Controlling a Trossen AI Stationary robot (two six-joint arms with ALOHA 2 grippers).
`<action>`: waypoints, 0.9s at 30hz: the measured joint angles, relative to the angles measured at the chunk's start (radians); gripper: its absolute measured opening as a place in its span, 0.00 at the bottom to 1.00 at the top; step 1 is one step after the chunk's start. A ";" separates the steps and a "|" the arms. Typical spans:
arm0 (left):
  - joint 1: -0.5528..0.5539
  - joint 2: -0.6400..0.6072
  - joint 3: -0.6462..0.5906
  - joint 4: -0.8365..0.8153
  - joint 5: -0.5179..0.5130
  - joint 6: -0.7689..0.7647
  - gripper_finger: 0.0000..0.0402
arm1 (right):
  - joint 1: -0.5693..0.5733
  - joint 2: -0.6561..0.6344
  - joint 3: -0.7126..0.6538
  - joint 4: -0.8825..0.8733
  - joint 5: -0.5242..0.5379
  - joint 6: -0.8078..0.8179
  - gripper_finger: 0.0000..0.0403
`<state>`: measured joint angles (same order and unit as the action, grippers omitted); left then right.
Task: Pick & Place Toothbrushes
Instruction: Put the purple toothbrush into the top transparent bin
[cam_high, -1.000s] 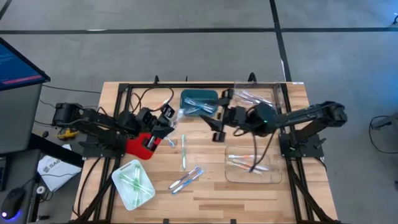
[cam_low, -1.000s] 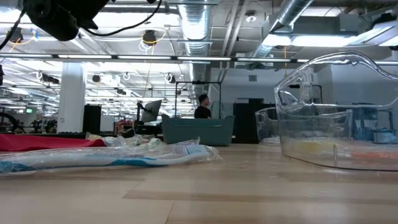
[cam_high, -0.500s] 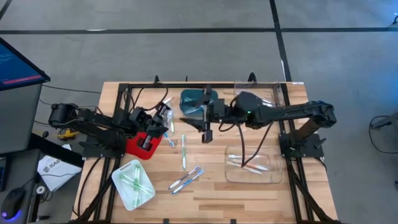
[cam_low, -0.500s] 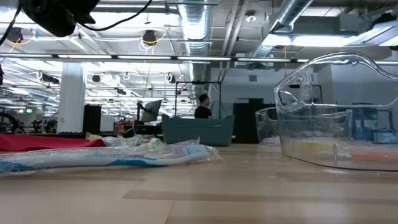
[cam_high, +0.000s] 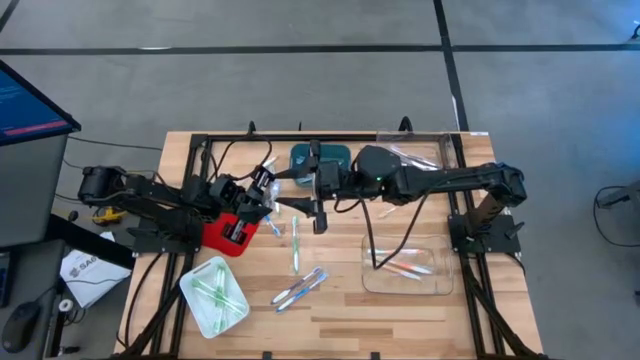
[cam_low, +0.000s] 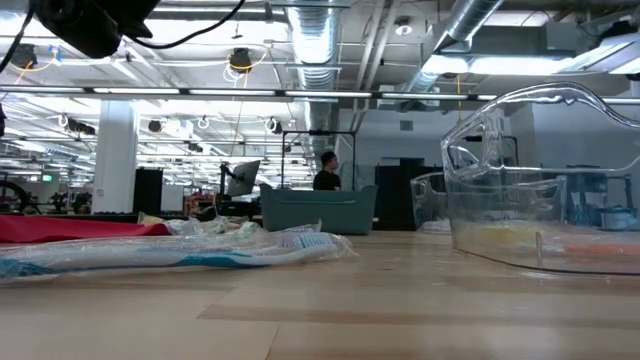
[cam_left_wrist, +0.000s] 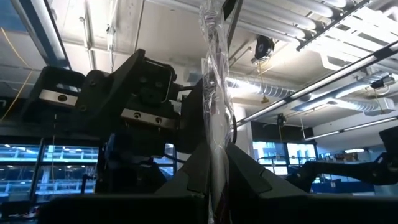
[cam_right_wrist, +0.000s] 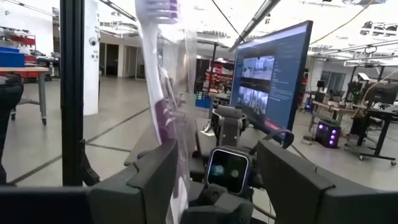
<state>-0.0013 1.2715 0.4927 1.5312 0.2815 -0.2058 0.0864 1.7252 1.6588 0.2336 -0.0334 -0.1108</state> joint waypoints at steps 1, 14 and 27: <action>0.000 0.000 0.000 -0.003 -0.002 0.000 0.05 | 0.002 0.000 0.000 -0.003 0.000 0.000 0.54; -0.044 -0.038 -0.034 0.003 -0.010 0.023 0.05 | 0.034 -0.001 0.001 -0.080 -0.012 -0.008 0.54; -0.048 -0.032 -0.035 -0.011 -0.071 0.081 0.05 | 0.036 0.017 0.003 0.014 -0.005 -0.029 0.54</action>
<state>-0.0490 1.2392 0.4580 1.5198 0.2104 -0.1247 0.1221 1.7419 1.6617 0.2475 -0.0383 -0.1398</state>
